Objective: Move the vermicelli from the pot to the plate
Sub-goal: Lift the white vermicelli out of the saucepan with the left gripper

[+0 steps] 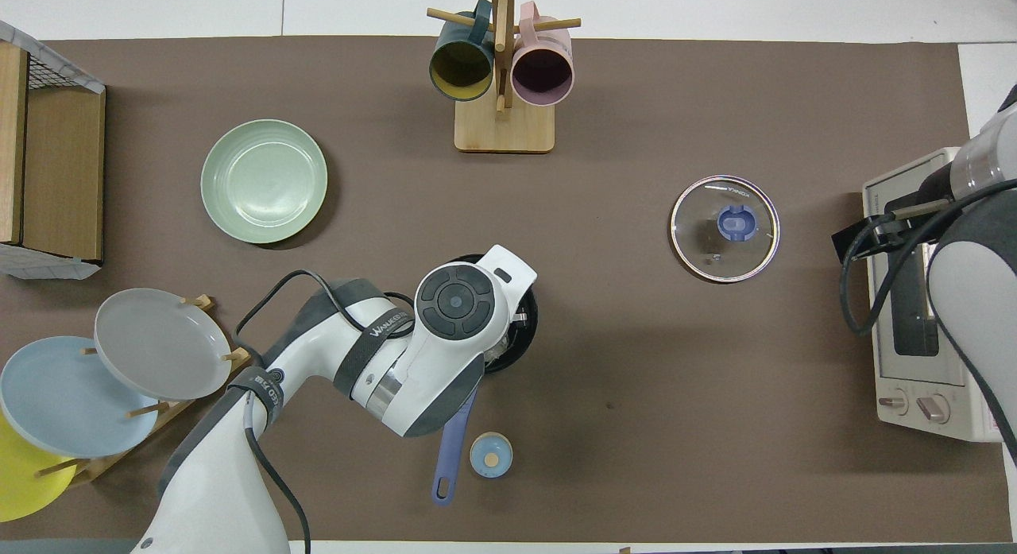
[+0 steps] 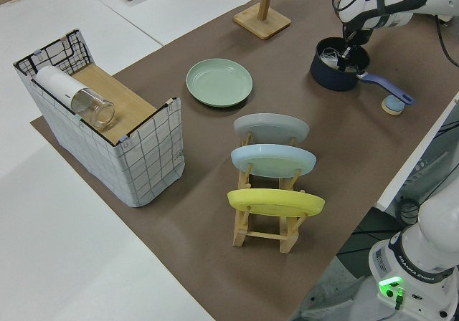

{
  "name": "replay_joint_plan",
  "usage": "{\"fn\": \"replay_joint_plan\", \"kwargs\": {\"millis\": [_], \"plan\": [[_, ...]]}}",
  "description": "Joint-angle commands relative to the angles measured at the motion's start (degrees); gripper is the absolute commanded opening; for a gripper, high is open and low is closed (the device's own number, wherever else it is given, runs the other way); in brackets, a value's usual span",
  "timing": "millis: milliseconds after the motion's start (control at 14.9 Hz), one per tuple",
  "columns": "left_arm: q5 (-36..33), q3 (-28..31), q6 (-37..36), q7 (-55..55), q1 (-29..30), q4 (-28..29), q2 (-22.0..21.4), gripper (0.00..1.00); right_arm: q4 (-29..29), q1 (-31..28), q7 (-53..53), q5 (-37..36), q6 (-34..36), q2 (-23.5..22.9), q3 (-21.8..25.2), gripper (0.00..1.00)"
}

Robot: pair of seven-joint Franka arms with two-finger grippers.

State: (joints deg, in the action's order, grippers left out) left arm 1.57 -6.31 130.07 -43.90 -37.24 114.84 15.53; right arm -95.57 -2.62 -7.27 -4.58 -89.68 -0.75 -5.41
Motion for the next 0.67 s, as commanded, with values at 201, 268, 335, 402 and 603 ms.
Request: {"fn": "replay_joint_plan", "kwargs": {"millis": [201,268,335,402,603], "plan": [[-0.16,0.33,-16.83,2.86,4.01,-9.26,-5.76,0.0,0.03,2.36,1.21,1.24,1.26,0.13,3.82,1.0],[0.54,0.24,-20.79,3.12,4.88,-11.71,-6.38,0.0,-0.23,2.36,2.17,1.24,1.53,0.48,3.83,1.0],[1.93,0.33,-24.22,3.82,5.94,-14.61,-6.82,0.0,-0.58,2.36,3.22,1.24,2.14,1.1,3.83,1.0],[3.08,0.42,-27.82,6.18,7.77,-17.6,-7.0,0.0,-1.28,2.18,3.49,1.24,2.32,1.8,3.83,1.0],[5.19,0.59,-36.63,16.71,17.16,-24.73,-6.83,0.0,-1.91,1.74,3.32,1.24,1.18,2.51,3.91,1.0]]}}
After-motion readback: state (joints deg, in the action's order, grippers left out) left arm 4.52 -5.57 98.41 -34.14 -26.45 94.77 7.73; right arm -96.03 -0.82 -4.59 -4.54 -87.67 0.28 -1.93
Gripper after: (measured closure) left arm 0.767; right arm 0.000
